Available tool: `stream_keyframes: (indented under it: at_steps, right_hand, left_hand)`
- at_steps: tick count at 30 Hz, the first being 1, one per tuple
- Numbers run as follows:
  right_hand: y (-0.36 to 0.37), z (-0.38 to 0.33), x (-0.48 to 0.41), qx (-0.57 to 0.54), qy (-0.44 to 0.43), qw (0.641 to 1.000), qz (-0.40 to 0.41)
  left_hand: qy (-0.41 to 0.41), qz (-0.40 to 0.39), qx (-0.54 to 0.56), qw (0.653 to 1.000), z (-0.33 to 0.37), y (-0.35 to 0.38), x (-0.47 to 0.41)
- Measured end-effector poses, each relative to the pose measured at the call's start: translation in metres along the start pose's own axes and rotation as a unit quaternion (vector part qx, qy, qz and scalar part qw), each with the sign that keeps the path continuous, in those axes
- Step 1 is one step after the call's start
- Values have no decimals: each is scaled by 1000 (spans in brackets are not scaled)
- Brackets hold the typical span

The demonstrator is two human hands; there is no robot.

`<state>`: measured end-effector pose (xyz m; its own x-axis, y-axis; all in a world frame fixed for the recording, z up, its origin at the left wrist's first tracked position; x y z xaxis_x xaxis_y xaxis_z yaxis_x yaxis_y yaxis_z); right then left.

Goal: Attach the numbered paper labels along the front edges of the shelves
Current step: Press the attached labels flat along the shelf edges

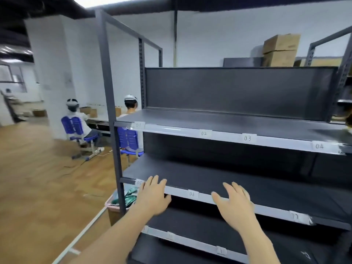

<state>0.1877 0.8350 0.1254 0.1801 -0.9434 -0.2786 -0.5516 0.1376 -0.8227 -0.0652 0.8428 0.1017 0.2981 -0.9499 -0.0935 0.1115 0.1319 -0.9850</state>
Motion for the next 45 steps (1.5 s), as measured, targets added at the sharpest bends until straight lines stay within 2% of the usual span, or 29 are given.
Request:
stream_keyframes:
  at_steps: [3,8,16,24,31,34,39,45]
  right_hand:
    - [28,-14,9,8,-17,999,-46]
    - [78,-18,34,9,5,991,-132]
    - [124,-20,64,15,44,978,-204]
    - [139,-28,63,4,77,981,-177]
    - [141,-19,65,-49,100,987,-117]
    - [132,0,61,-80,101,989,-66]
    - [118,26,23,-115,88,989,15]
    - [104,46,-50,-147,4,986,81]
  left_hand:
    - [-32,-33,-4,999,-28,20,16]
    - [-73,-99,-20,992,-65,54,42]
    - [-80,-164,-16,983,-98,92,58]
    - [-51,-163,-14,985,-114,98,36]
    - [2,-186,-33,982,-91,111,16]
    - [23,-185,-39,982,-70,120,5]
    - [65,-142,-17,988,-30,119,-33]
    - [97,-36,42,994,17,95,-103]
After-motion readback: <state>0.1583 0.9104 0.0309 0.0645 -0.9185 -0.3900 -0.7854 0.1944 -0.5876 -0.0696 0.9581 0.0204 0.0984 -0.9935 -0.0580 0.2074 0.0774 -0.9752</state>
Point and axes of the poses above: each hand's wrist, its own x-axis away from the middle knuckle, its own y-axis out of the palm, z = x × y, the point moved 3 cm from there along -x, towards the middle knuckle, and after that the axes turned 11 degrees about -y, right-handed, at the moved point
